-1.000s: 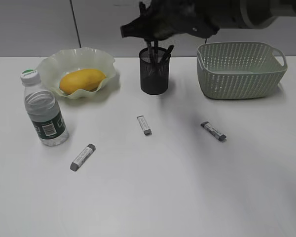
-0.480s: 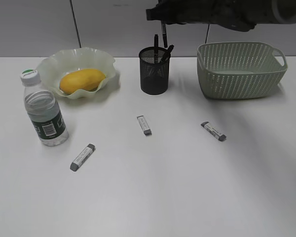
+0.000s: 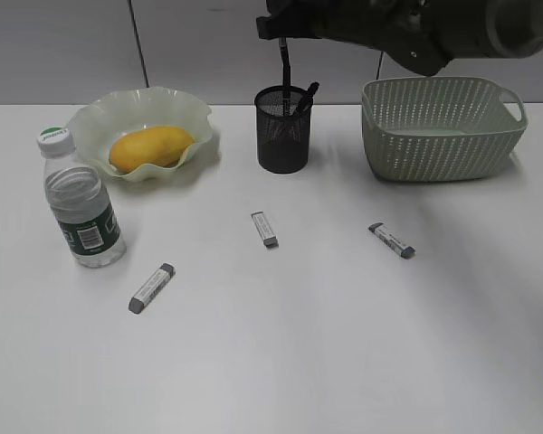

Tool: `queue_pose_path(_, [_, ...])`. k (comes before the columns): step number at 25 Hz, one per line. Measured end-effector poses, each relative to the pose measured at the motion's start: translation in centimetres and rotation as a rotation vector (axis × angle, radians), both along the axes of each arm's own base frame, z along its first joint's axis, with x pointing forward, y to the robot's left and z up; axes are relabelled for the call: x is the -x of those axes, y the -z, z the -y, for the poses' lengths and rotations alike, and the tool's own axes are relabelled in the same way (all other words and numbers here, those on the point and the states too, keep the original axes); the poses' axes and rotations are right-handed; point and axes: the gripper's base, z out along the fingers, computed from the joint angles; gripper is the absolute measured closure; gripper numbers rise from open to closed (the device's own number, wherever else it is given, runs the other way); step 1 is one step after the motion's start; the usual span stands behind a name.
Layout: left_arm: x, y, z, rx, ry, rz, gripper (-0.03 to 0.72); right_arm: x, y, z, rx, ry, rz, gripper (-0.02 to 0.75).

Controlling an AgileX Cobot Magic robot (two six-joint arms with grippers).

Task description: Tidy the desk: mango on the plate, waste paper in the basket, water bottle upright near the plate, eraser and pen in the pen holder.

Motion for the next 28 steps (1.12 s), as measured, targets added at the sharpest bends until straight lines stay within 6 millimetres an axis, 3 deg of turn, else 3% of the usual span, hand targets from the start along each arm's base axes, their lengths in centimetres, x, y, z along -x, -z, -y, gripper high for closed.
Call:
queue_pose_path(3, [0.0, 0.0, 0.0, 0.0, 0.0, 0.0, 0.437, -0.3, 0.0, -0.1, -0.037, 0.009, 0.044, 0.638])
queue_pose_path(6, [0.0, 0.0, 0.0, 0.0, 0.0, 0.0, 0.437, -0.8, 1.2, 0.0, -0.079, 0.043, 0.014, 0.624])
queue_pose_path(8, [0.0, 0.0, 0.0, 0.0, 0.0, 0.0, 0.441, -1.0, 2.5, -0.1, -0.076, 0.052, -0.011, 0.556])
queue_pose_path(10, [0.0, 0.0, 0.0, 0.0, 0.0, 0.0, 0.45, -1.1, 3.4, -0.1, -0.063, 0.054, -0.023, 0.435])
queue_pose_path(13, [0.0, 0.0, 0.0, 0.0, 0.0, 0.0, 0.454, -1.2, 3.7, -0.1, -0.054, 0.053, -0.023, 0.288])
queue_pose_path(16, [0.0, 0.0, 0.0, 0.0, 0.0, 0.0, 0.456, -1.2, 3.5, 0.0, -0.042, 0.064, -0.035, 0.218])
queue_pose_path(19, [0.0, 0.0, 0.0, 0.0, 0.0, 0.0, 0.456, -0.7, 1.9, 0.9, 0.034, 0.128, -0.111, 0.2])
queue_pose_path(22, [0.0, 0.0, 0.0, 0.0, 0.0, 0.0, 0.456, 0.9, -1.4, 2.6, 0.126, 0.222, -0.208, 0.197])
queue_pose_path(25, [0.0, 0.0, 0.0, 0.0, 0.0, 0.0, 0.456, 4.0, -4.7, 4.9, 0.236, 0.292, -0.289, 0.197])
queue_pose_path(28, [0.0, 0.0, 0.0, 0.0, 0.0, 0.0, 0.454, 8.3, -6.0, 7.2, 0.336, 0.304, -0.403, 0.197])
